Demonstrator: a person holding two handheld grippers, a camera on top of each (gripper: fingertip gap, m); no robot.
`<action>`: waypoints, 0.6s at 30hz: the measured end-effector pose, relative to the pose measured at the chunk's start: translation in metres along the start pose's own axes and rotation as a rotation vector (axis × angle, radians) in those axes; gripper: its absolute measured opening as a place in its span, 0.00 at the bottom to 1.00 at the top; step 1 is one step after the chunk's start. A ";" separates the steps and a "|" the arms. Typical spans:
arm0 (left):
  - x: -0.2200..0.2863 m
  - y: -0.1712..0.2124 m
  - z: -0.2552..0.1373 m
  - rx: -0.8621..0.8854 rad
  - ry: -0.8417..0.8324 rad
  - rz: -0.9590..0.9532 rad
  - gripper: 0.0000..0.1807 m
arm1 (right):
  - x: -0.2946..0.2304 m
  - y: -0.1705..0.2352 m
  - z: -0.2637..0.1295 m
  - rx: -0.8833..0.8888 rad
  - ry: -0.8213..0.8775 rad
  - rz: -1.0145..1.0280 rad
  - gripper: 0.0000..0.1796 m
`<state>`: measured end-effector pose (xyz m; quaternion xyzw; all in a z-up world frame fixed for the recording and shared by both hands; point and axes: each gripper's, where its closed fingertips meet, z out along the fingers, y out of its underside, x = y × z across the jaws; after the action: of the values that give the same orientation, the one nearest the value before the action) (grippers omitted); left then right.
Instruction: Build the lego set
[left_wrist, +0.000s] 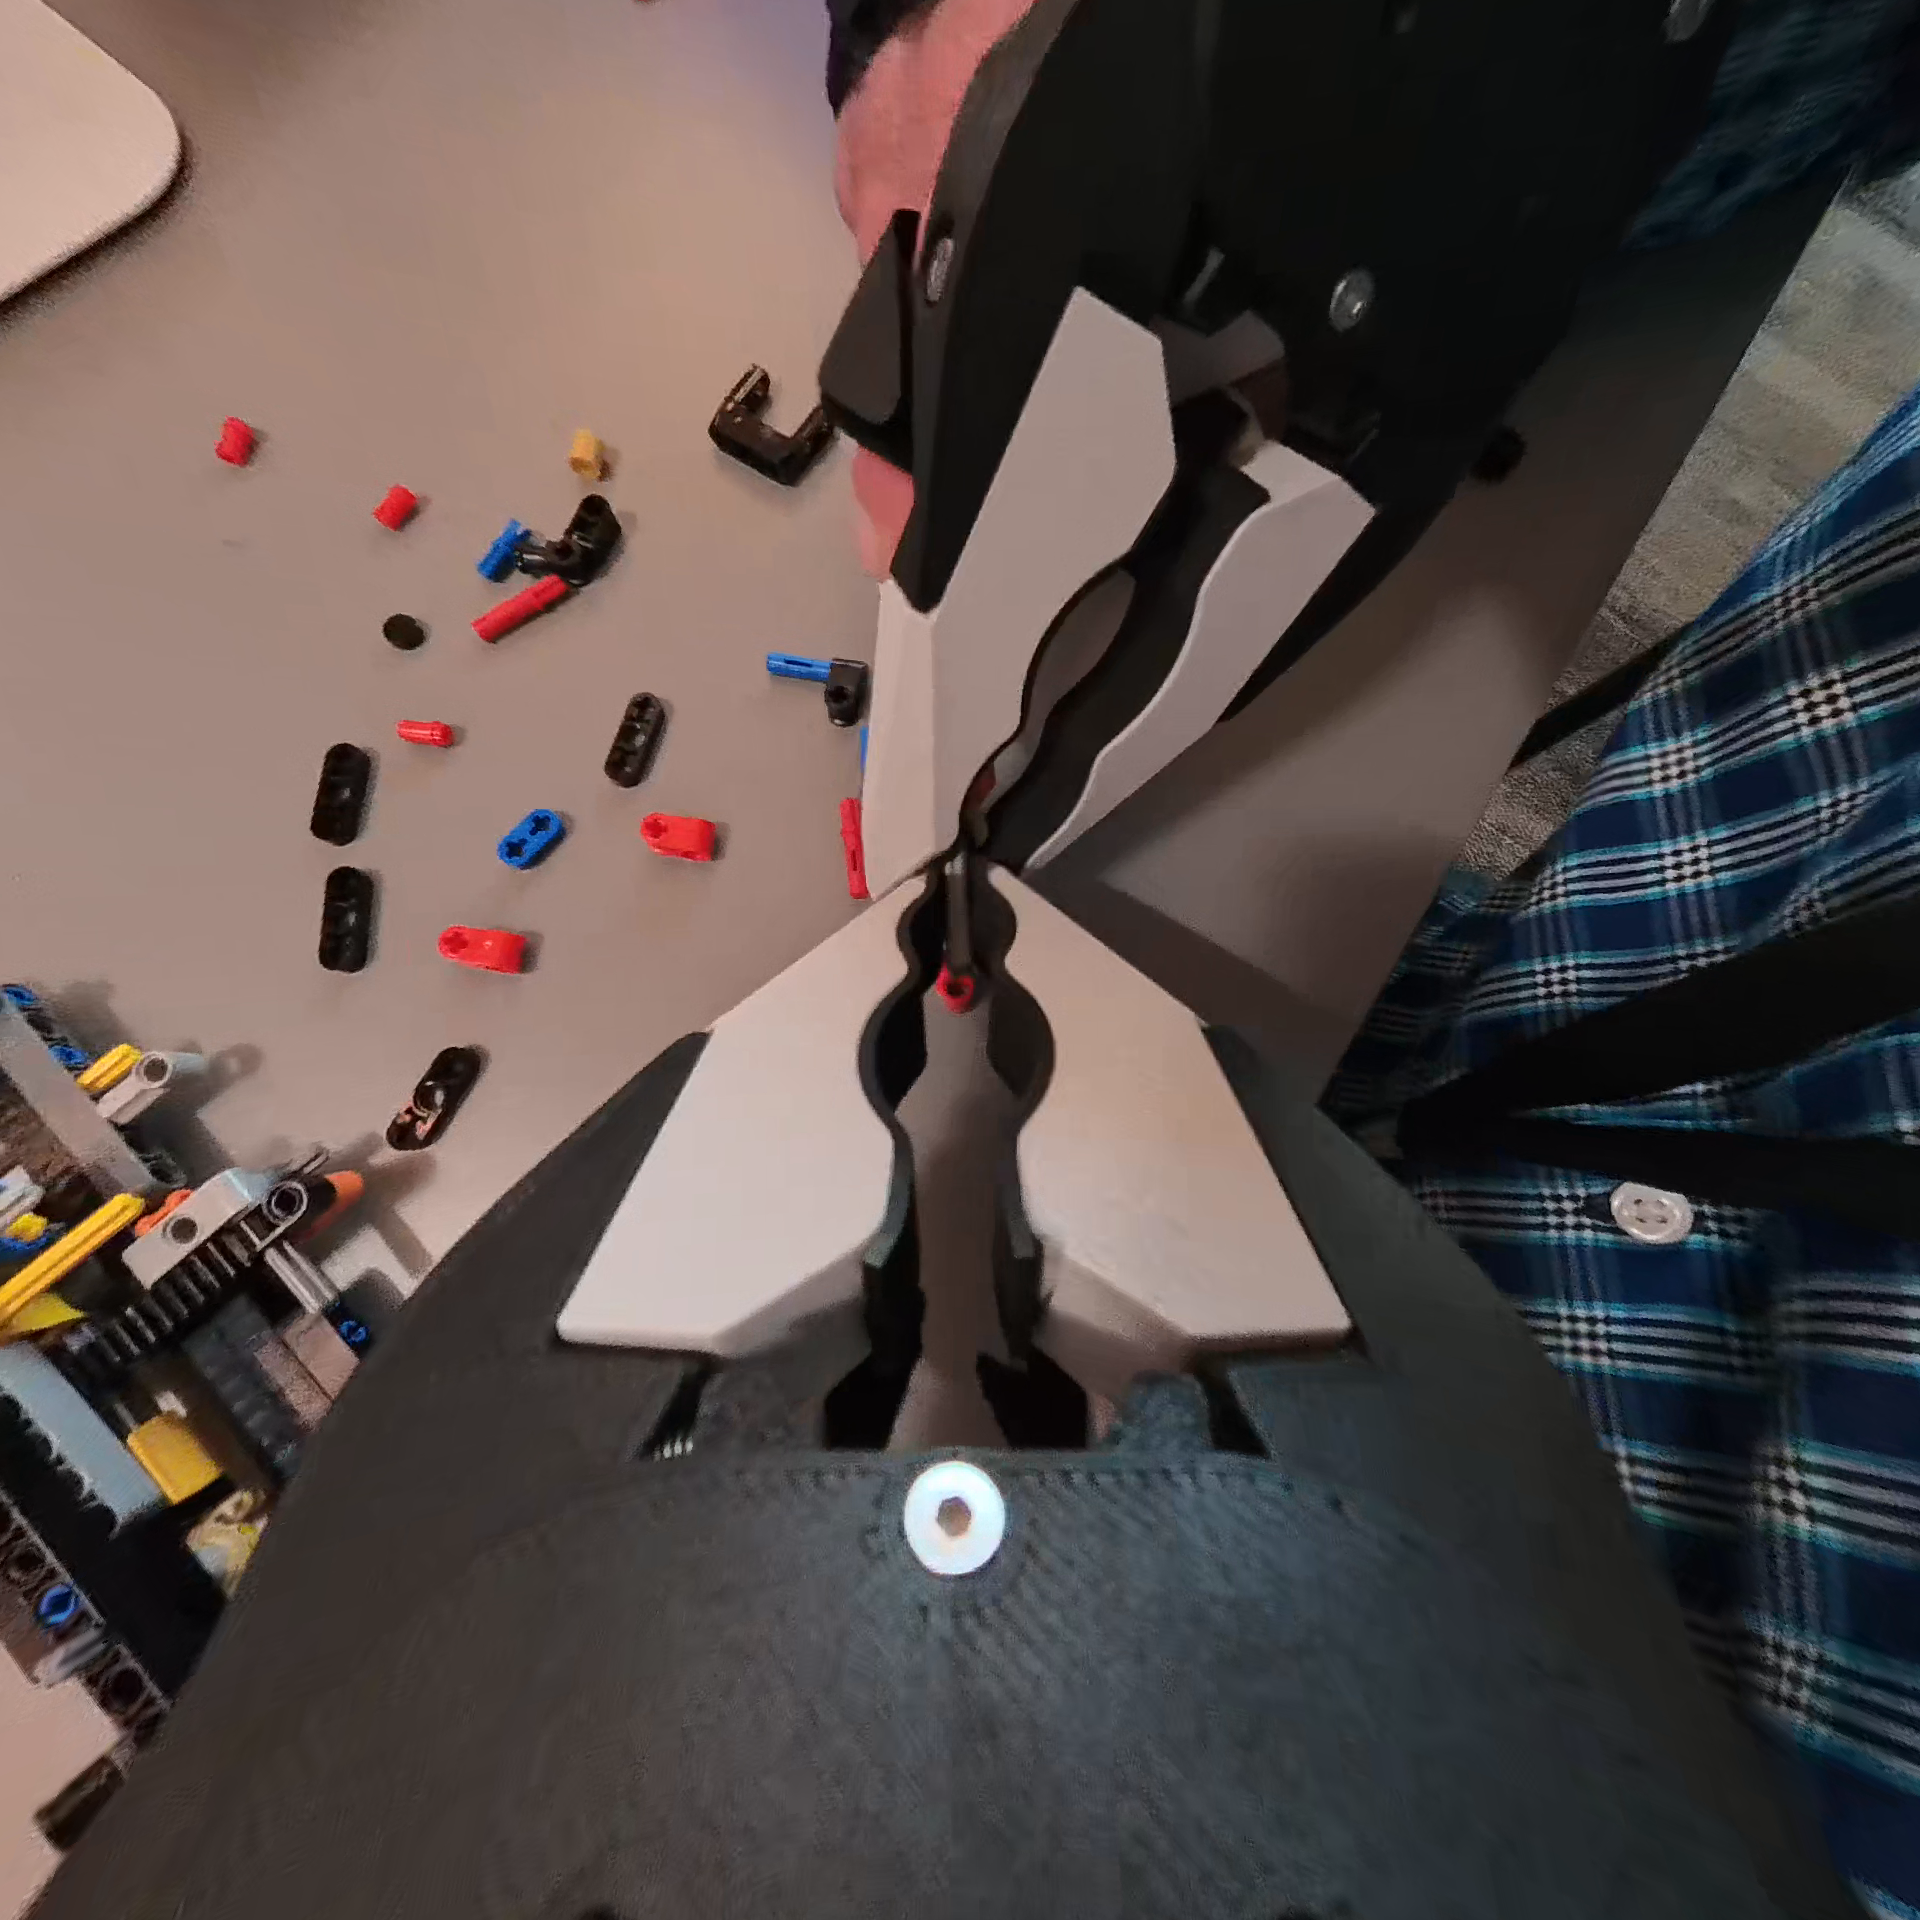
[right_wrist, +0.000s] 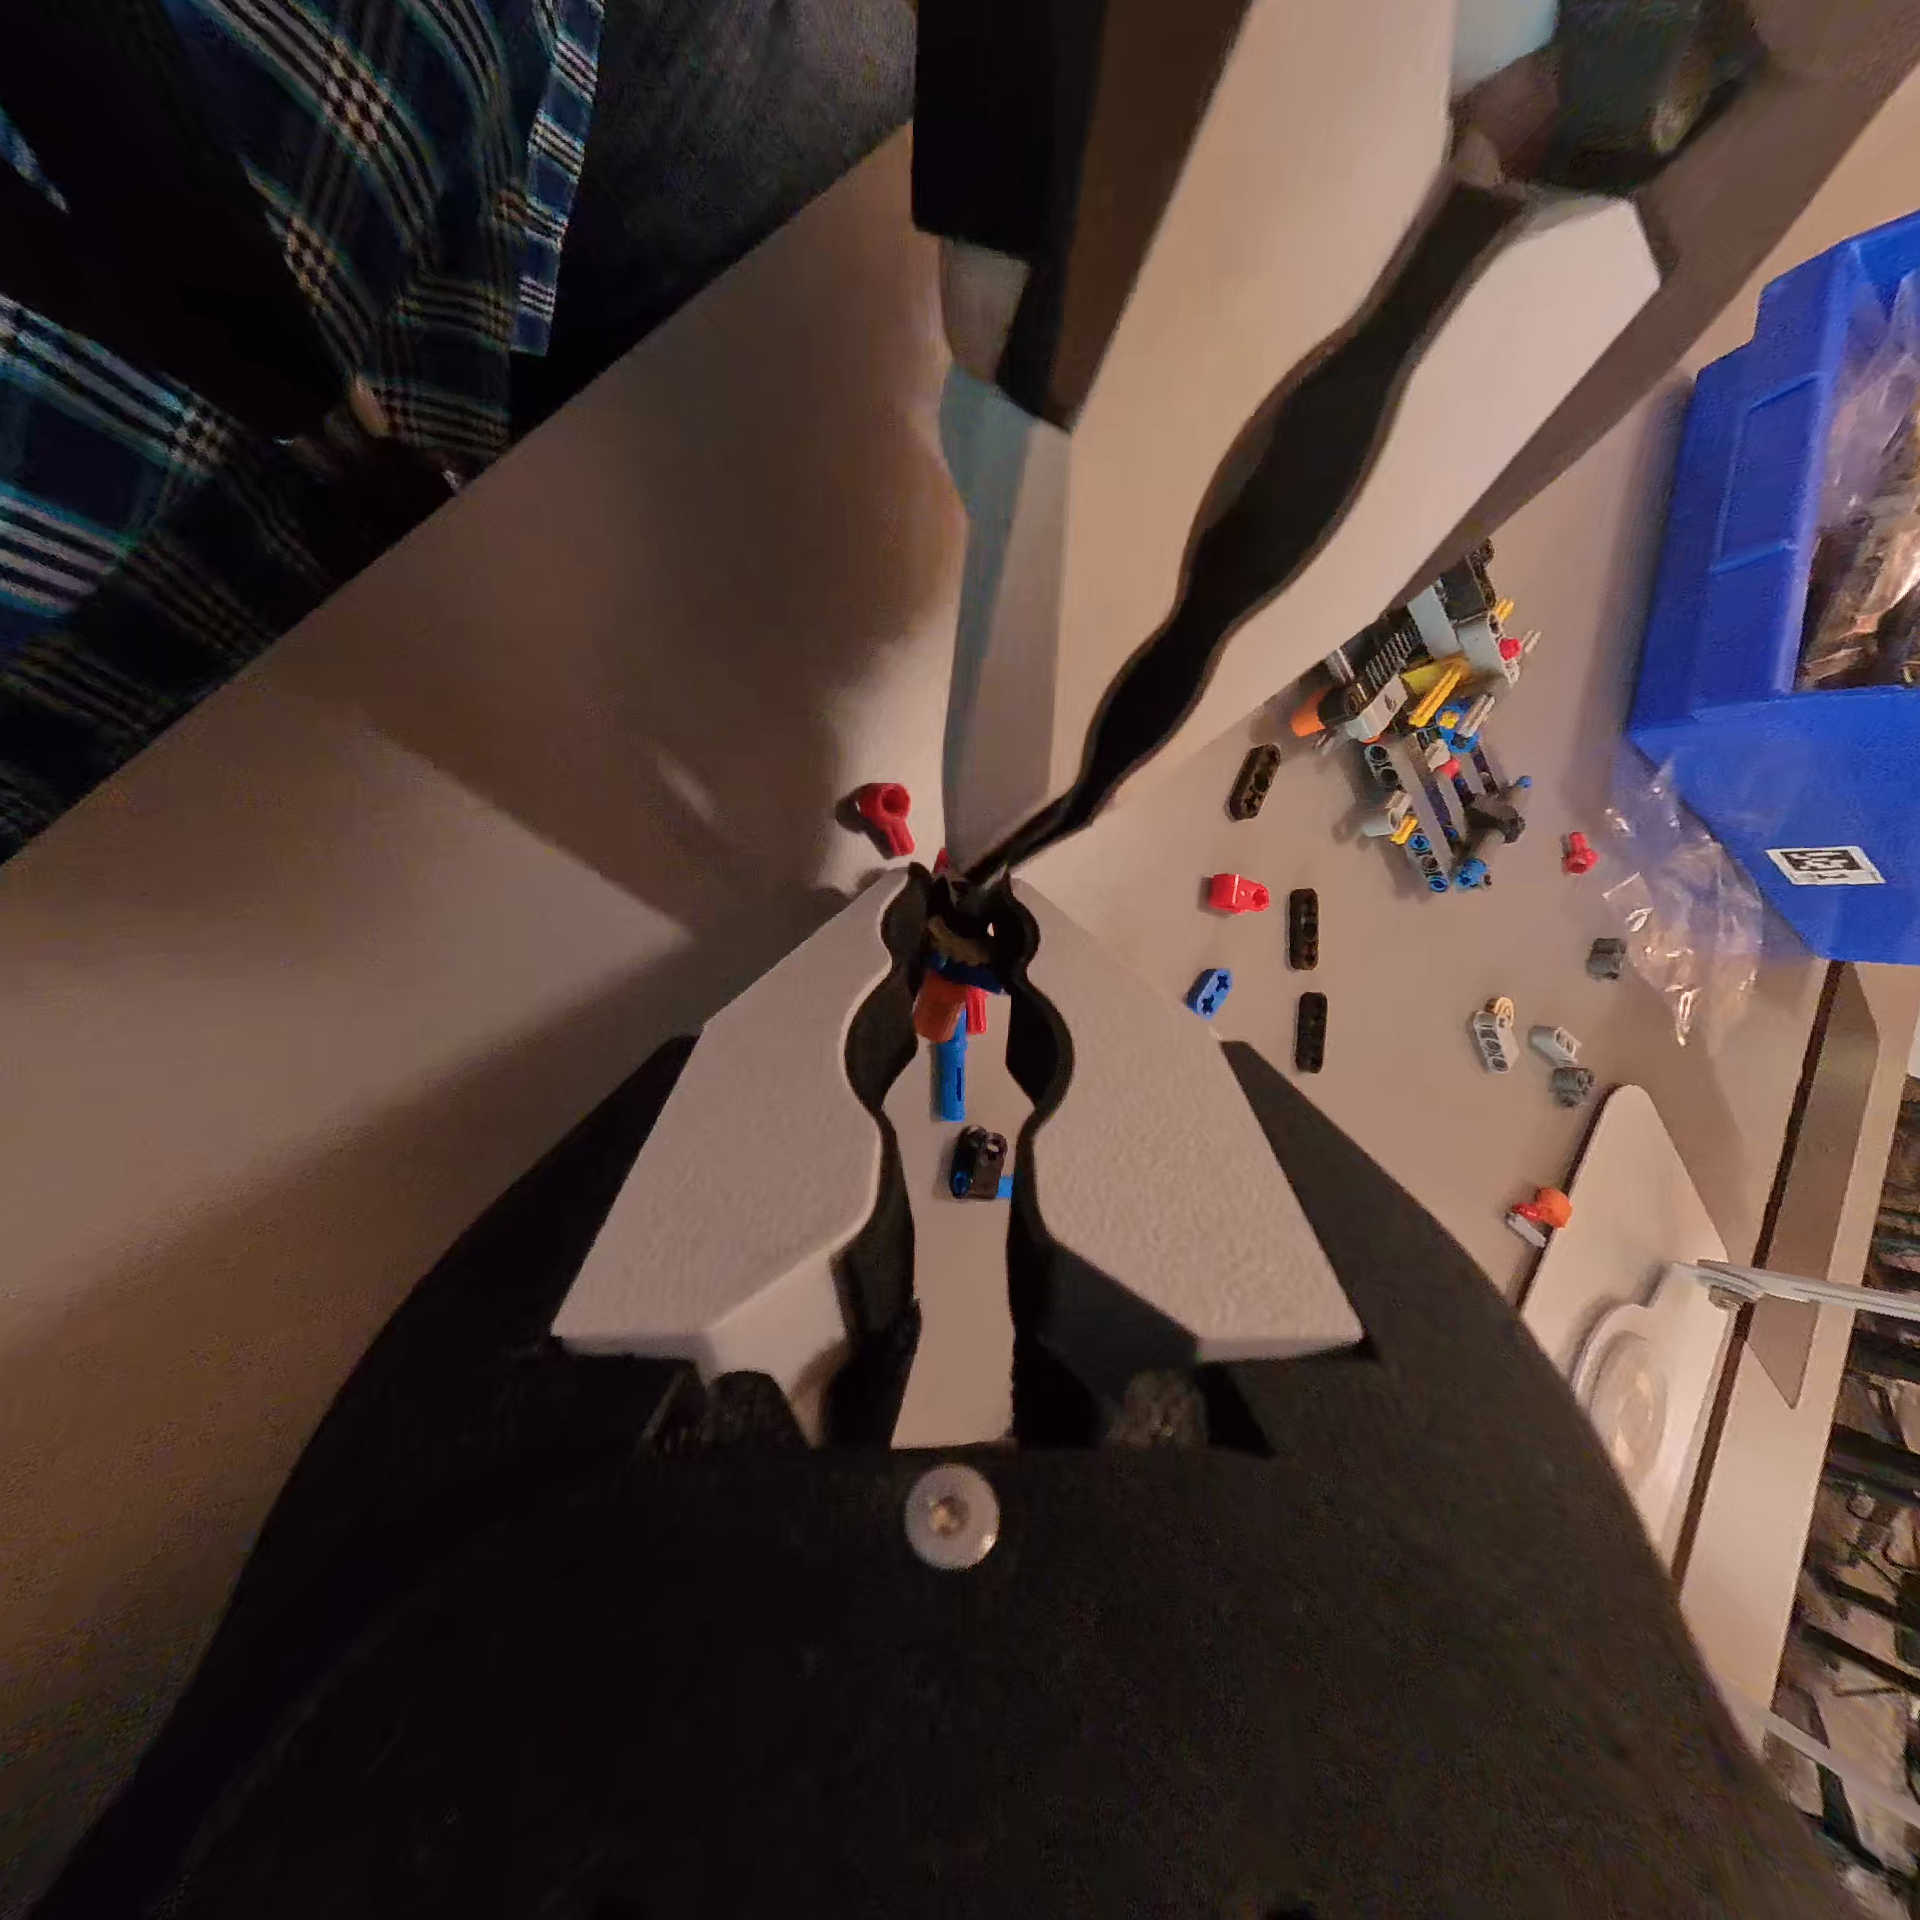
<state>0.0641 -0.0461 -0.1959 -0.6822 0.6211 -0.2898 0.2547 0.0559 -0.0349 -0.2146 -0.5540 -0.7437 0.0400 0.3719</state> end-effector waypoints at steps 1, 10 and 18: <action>-0.001 0.001 0.001 -0.008 -0.003 0.006 0.02 | 0.000 0.001 0.001 -0.002 0.001 0.000 0.05; -0.003 -0.004 0.002 0.071 -0.043 0.003 0.01 | 0.003 0.004 -0.001 0.019 0.031 0.005 0.05; -0.007 -0.009 -0.004 0.290 0.143 -0.296 0.01 | 0.010 0.002 -0.004 0.015 0.115 -0.043 0.05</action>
<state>0.0671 -0.0386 -0.1867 -0.7000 0.4825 -0.4578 0.2601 0.0586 -0.0273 -0.2071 -0.5367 -0.7324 0.0055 0.4190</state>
